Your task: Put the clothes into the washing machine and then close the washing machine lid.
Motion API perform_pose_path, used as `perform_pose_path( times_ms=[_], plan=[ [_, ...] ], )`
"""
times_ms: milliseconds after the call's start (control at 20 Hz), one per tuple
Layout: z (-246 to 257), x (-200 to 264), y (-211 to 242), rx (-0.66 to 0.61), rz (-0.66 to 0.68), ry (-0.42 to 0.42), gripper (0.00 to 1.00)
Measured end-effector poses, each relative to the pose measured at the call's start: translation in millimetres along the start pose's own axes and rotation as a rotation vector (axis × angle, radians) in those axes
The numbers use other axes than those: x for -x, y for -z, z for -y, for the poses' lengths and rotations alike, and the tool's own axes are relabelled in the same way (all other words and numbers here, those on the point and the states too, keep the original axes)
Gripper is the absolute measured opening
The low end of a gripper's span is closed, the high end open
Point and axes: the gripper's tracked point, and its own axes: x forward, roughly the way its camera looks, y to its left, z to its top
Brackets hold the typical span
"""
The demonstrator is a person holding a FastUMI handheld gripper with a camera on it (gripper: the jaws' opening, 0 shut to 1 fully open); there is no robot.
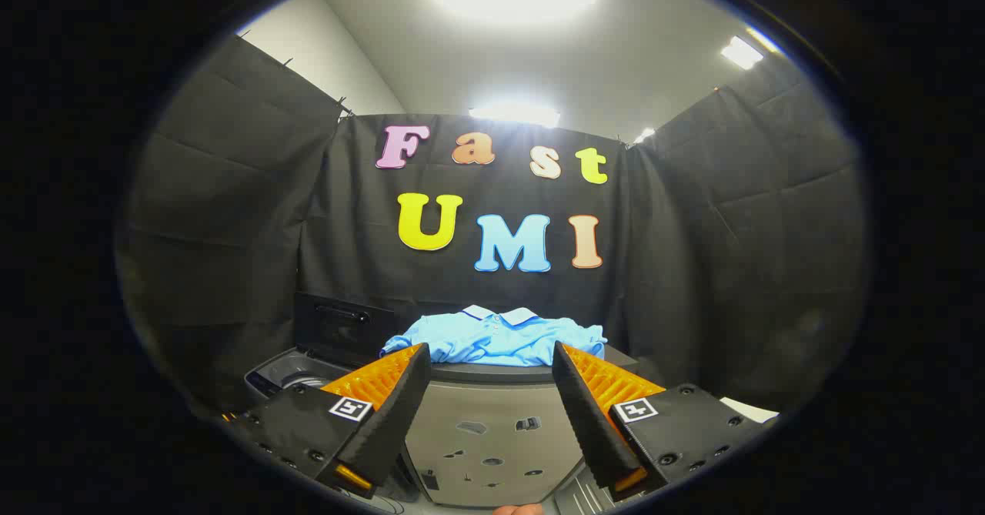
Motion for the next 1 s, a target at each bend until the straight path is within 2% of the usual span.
perform_pose_path(
  times_ms=[1000],
  plan=[
    [-4.6,-31.0,-15.5,0.011,0.027,-0.011,0.98]
  ],
)
